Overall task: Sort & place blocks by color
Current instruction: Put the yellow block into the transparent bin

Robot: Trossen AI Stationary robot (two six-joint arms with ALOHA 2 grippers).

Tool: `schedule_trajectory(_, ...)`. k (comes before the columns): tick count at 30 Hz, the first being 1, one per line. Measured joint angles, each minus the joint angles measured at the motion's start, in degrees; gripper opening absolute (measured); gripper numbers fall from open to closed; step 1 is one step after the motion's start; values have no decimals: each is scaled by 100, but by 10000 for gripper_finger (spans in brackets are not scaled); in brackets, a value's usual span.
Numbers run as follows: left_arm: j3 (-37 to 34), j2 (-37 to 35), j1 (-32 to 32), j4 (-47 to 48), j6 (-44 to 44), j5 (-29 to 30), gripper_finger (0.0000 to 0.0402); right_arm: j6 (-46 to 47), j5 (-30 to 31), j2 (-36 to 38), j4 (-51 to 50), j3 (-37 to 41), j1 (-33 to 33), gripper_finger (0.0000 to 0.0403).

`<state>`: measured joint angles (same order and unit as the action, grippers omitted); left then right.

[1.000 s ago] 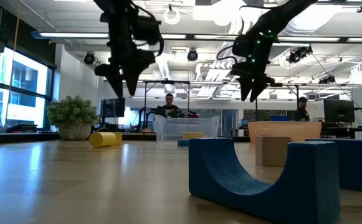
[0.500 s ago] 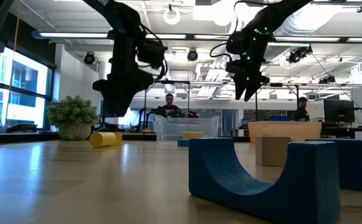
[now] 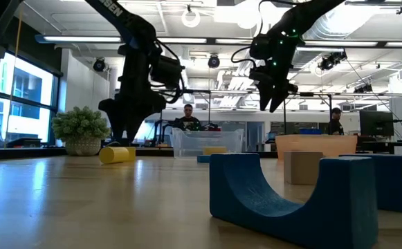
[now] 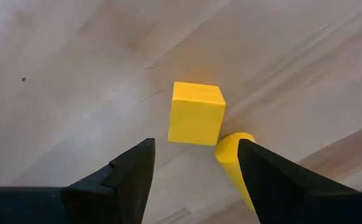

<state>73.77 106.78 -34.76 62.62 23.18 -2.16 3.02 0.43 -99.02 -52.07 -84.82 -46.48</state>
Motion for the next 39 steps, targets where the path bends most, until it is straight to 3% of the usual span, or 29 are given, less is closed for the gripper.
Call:
schedule_trajectory(19, -17, 25, -149, -289, 27, -273, 220, 1, 0, 0, 0, 0, 0, 213)
schedule_trajectory(32, -15, 626, -151, -263, 19, -254, 220, 3, -2, 0, -44, 0, 2, 213)
schedule_trajectory(39, -15, 626, -154, -276, -76, -208, 183, 3, -2, 0, -42, 0, 2, 213)
